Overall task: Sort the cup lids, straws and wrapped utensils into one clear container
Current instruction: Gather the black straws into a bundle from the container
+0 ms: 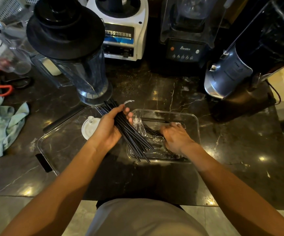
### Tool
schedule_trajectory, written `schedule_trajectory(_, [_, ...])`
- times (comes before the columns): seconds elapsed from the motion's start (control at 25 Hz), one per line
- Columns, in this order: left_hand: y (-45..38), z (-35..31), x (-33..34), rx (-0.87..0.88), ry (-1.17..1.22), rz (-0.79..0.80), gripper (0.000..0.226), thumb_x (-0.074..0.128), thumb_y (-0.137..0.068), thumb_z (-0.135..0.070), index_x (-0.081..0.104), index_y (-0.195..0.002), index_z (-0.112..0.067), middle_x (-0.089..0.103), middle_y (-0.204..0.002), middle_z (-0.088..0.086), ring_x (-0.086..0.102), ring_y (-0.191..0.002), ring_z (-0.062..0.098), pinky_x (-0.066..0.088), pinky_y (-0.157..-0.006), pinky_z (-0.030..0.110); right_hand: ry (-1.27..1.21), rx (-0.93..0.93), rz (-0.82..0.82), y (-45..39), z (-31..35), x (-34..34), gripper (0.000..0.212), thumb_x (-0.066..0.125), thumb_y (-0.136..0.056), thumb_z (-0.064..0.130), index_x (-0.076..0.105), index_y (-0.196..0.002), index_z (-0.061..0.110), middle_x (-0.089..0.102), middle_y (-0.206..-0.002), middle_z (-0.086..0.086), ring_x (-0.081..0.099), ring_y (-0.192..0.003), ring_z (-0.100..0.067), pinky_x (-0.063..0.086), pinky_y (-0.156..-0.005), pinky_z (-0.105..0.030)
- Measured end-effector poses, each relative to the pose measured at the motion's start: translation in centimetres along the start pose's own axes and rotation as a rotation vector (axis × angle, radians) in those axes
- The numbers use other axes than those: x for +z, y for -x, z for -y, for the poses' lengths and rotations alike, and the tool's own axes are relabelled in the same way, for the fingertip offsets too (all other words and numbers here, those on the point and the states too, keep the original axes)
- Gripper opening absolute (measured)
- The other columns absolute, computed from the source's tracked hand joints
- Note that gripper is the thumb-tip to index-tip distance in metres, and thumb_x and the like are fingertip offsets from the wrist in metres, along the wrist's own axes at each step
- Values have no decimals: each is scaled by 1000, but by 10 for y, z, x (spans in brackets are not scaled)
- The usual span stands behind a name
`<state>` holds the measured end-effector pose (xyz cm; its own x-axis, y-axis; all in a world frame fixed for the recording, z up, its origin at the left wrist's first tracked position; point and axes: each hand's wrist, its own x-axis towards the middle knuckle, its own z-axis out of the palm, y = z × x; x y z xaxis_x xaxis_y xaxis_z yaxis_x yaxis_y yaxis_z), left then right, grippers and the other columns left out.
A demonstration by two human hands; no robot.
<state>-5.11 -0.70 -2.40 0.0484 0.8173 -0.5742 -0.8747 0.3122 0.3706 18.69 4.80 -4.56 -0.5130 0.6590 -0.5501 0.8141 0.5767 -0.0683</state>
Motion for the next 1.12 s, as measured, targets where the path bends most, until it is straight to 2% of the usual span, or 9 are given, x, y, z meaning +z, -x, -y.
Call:
schedule_trajectory(0.12, [-1, 0, -4, 10, 9, -19, 9, 54, -104, -17, 58, -109, -13, 64, -90, 2, 66, -79, 16, 56, -74, 27, -108, 22, 72, 4, -4, 2, 21, 67, -95, 28, 62, -113, 19, 63, -125, -4, 50, -131, -25, 27, -120, -47])
schedule_trajectory(0.2, [-1, 0, -6, 10, 13, -16, 9, 54, -104, -17, 59, -109, -13, 65, -90, 3, 66, -79, 16, 57, -74, 27, -174, 25, 159, 5, -5, -1, 22, 69, -93, 37, 63, -106, 20, 62, -121, -3, 51, -127, -24, 30, -119, -49])
schedule_trajectory(0.28, [-1, 1, -7, 9, 4, -12, 9, 54, -104, -17, 58, -111, -12, 65, -91, 3, 66, -81, 16, 57, -75, 27, -211, 28, 210, 6, 1, -3, 39, 73, -90, 39, 62, -120, 16, 59, -132, -7, 50, -134, -27, 31, -120, -48])
schedule_trajectory(0.36, [-1, 2, -7, 13, -13, -17, 9, 54, -104, -17, 58, -110, -12, 64, -91, 2, 65, -81, 16, 55, -77, 27, -142, 25, 229, 8, 9, -4, 66, 73, -90, 35, 47, -145, 8, 44, -155, -13, 35, -148, -32, 20, -126, -50])
schedule_trajectory(0.44, [-1, 3, -6, 19, -30, -17, 8, 54, -104, -17, 58, -109, -13, 63, -90, 2, 65, -80, 15, 53, -79, 28, -7, -13, 171, 10, 15, -2, 75, 72, -91, 33, 36, -150, 3, 39, -158, -17, 31, -150, -34, 17, -126, -51])
schedule_trajectory(0.56, [-1, 4, -6, 12, -55, -6, 8, 55, -103, -18, 58, -108, -12, 62, -91, 3, 64, -78, 15, 52, -80, 28, -46, -15, 104, 12, 18, 2, 57, 70, -93, 28, 46, -140, 4, 52, -142, -15, 45, -137, -32, 27, -121, -45])
schedule_trajectory(0.68, [-1, 4, -3, 16, -62, -2, 7, 54, -103, -17, 59, -104, -12, 61, -90, 3, 64, -76, 15, 52, -79, 28, -138, 19, 74, 17, 18, 1, 41, 66, -96, 27, 54, -131, 9, 56, -131, -11, 52, -127, -29, 35, -112, -41])
schedule_trajectory(0.92, [3, 1, -4, 14, -46, -27, 9, 55, -103, -17, 61, -108, -12, 66, -90, 2, 66, -81, 15, 52, -81, 29, -262, 29, 41, 13, 39, 1, 31, 64, -96, 9, 58, -126, 8, 61, -120, -11, 63, -114, -28, 51, -98, -37])
schedule_trajectory(1.12, [3, -3, -4, 19, -42, -35, 11, 55, -103, -16, 59, -112, -13, 66, -91, 3, 67, -80, 15, 53, -80, 29, -222, 55, 69, 11, 51, 0, 29, 60, -98, 3, 58, -126, 8, 63, -121, -11, 62, -115, -27, 49, -103, -37])
